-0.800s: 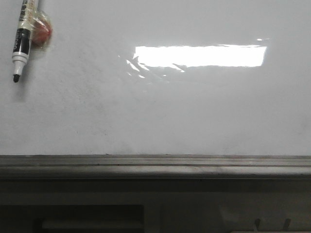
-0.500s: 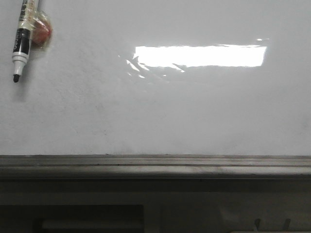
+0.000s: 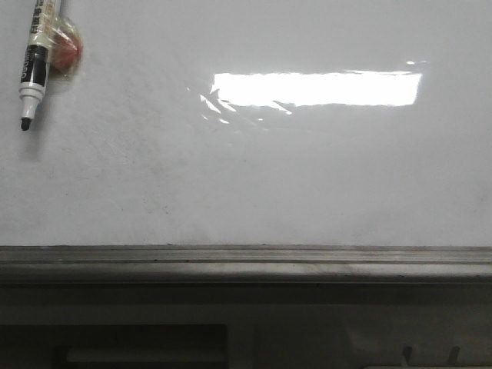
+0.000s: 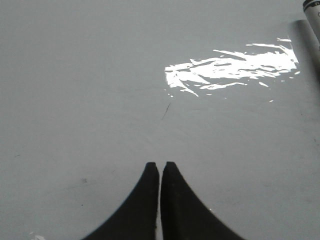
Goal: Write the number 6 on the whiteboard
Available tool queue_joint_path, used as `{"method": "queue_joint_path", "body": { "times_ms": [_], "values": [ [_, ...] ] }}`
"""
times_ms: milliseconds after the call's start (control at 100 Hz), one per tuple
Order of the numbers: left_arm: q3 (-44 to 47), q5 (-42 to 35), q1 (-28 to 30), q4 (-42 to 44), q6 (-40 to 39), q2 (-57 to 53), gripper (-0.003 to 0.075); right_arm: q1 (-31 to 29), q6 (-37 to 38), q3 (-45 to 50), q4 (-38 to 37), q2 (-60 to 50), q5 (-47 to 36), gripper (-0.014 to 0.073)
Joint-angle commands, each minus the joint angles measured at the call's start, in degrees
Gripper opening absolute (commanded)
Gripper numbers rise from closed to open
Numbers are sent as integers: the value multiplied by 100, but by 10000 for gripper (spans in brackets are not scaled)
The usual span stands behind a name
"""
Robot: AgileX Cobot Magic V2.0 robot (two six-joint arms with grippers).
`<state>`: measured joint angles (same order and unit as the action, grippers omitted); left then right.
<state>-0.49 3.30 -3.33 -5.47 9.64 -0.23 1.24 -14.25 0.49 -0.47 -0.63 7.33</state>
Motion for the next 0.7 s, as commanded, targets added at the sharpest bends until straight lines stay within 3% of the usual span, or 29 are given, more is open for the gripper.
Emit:
{"method": "queue_joint_path", "body": {
  "times_ms": [0,170,470,690],
  "values": [
    [277,-474,3,-337,-2,-175,-20,-42,0,139,162,-102,-442,-65],
    [277,-474,3,-1773,-2,-175,-20,-42,0,139,980,-102,-625,-65],
    [256,-731,3,-3936,-2,-175,-20,-42,0,129,3154,-102,-1137,-65],
    [-263,-228,3,-3934,22,-26,-20,-42,0,-387,3232,191,-233,-43]
  ]
}}
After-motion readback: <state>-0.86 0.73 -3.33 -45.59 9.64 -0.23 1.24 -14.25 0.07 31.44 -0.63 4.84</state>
